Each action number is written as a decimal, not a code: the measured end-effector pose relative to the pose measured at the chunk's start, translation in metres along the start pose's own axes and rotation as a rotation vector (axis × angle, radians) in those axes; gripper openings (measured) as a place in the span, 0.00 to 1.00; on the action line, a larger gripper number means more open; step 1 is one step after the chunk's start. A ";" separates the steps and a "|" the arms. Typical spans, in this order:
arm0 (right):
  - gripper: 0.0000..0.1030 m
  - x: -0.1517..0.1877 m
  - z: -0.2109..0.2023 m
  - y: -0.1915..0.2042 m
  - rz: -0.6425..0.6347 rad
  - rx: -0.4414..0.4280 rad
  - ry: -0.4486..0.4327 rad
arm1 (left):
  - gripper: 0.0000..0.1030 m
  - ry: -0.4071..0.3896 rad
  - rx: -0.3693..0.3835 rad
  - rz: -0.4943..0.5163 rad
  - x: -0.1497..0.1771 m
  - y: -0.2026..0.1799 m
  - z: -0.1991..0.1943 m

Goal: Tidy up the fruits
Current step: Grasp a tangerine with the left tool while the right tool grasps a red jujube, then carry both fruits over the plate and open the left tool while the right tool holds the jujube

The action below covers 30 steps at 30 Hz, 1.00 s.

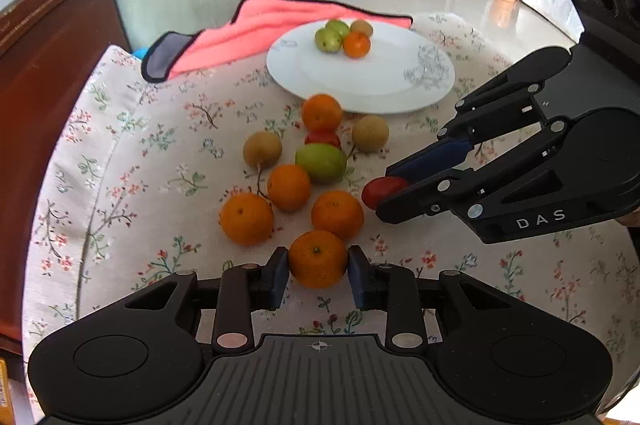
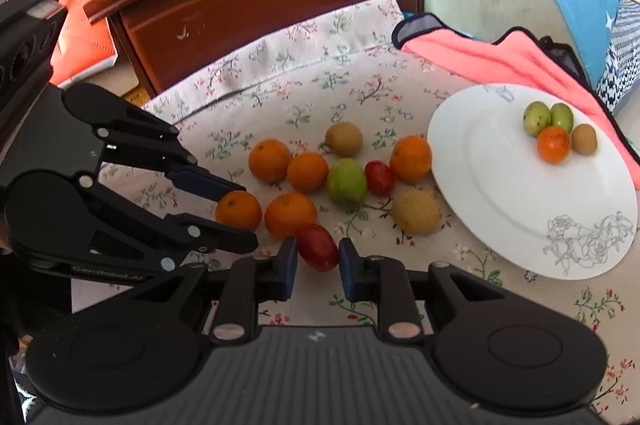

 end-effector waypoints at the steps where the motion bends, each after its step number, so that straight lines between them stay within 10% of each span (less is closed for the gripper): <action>1: 0.22 -0.001 -0.002 0.000 0.002 0.000 -0.006 | 0.28 -0.006 -0.002 -0.005 -0.002 0.000 -0.002; 19: 0.22 -0.028 -0.063 -0.057 0.197 0.108 -0.223 | 0.28 -0.202 -0.028 -0.179 -0.070 0.000 -0.030; 30: 0.22 -0.022 -0.078 -0.100 0.407 0.166 -0.260 | 0.28 -0.175 -0.007 -0.239 -0.105 -0.010 0.011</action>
Point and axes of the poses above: each gripper's, at about its wrist camera, not at the fingertips, and z roughly the way its jaws point, y to its left, x to its underside, the point moved 1 cm from there along z, roughly the way its jaws point, and after that the axes turned 3 degrees about y, right-handed, at the moved point
